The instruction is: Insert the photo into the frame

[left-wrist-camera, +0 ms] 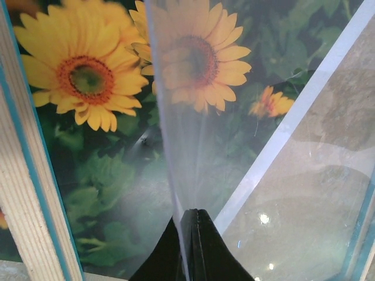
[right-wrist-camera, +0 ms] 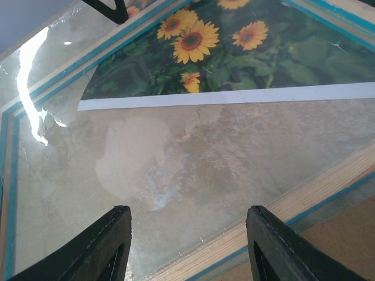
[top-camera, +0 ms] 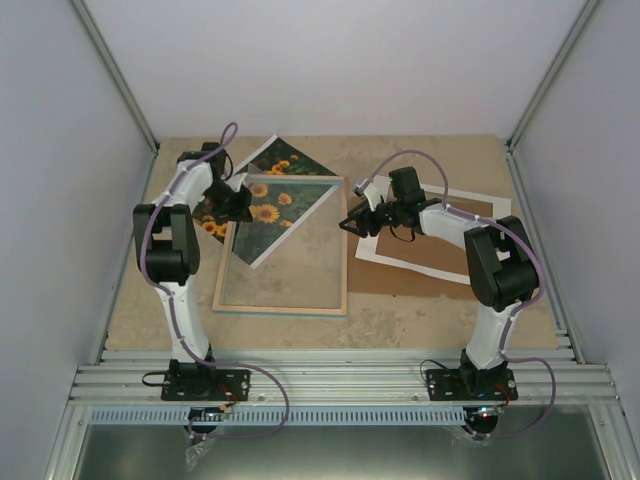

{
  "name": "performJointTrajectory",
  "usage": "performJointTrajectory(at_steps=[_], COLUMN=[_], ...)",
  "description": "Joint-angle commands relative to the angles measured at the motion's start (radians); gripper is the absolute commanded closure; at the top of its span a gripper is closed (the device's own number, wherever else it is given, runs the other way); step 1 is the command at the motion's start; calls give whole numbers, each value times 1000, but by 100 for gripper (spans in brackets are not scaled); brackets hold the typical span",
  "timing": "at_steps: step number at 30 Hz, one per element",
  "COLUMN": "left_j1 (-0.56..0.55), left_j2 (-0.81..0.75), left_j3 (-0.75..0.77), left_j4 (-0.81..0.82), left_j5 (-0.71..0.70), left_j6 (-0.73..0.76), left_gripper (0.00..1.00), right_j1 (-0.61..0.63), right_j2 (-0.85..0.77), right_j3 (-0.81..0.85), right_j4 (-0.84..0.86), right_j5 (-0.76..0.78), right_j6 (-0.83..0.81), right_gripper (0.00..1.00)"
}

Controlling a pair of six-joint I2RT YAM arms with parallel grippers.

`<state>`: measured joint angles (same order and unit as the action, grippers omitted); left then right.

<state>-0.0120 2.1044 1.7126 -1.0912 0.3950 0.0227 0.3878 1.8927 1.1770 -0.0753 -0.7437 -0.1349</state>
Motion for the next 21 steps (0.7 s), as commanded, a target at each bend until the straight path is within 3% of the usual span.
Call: performJointTrajectory(at_steps=[1, 21], left_j1=[9, 9], left_j2=[-57, -42], left_j3=[-22, -59], left_j4=[48, 96], left_j5=[-23, -150], left_j6=[3, -10], left_gripper=[100, 100], right_j1=[2, 2], right_j2=[11, 17], right_j3=[18, 19], right_j4=[0, -1], right_j5=[10, 14], right_j6=[-15, -15], right_gripper=[45, 45])
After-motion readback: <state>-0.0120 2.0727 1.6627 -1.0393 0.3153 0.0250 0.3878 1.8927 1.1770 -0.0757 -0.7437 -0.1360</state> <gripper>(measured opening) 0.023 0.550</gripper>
